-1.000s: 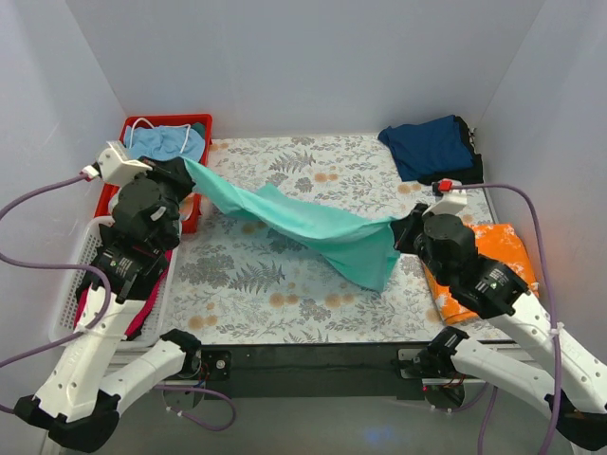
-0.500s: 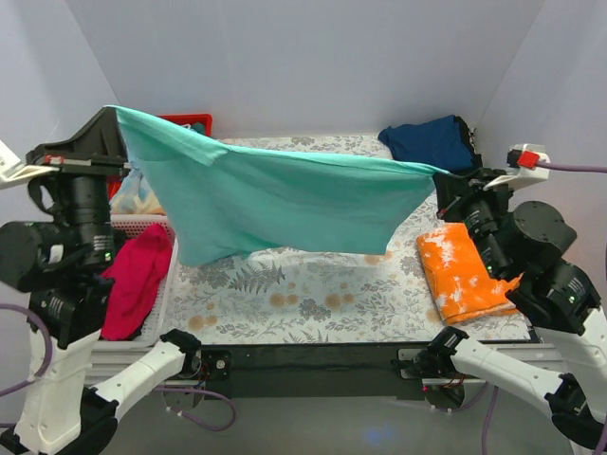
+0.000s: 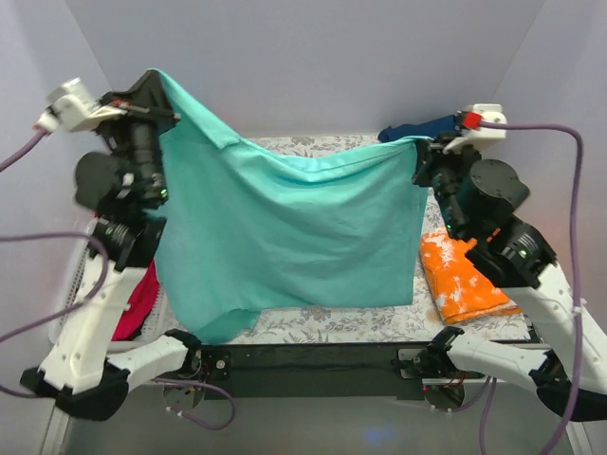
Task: Fold and stack the t-shirts
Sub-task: Flatten the tshirt out
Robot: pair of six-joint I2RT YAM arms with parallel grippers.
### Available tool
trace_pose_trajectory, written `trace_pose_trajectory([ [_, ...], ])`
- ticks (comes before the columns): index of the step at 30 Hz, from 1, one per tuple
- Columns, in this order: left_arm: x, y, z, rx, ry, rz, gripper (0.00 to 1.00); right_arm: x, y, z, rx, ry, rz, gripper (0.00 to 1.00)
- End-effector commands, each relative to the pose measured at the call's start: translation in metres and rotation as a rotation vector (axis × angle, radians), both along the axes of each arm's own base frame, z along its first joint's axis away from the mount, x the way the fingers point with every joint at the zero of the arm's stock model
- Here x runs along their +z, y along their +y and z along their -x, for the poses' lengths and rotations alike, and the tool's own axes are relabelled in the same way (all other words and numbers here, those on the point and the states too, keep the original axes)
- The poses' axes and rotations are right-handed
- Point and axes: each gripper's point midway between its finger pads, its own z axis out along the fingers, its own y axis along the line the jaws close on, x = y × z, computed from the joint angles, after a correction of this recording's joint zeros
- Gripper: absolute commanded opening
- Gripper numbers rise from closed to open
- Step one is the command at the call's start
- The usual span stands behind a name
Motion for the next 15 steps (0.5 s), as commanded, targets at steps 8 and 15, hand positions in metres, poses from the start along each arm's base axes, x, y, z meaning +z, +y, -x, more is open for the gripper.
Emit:
trace_pose_trajectory([
  [8, -0.017, -0.036, -0.160, 0.120, 0.103, -0.066, 0.00, 0.039, -0.034, -0.126, -0.072, -0.082, 0.035, 0.01],
  [15, 0.027, -0.019, -0.194, 0.163, 0.040, -0.076, 0.00, 0.073, -0.066, -0.156, -0.045, -0.142, 0.037, 0.01],
])
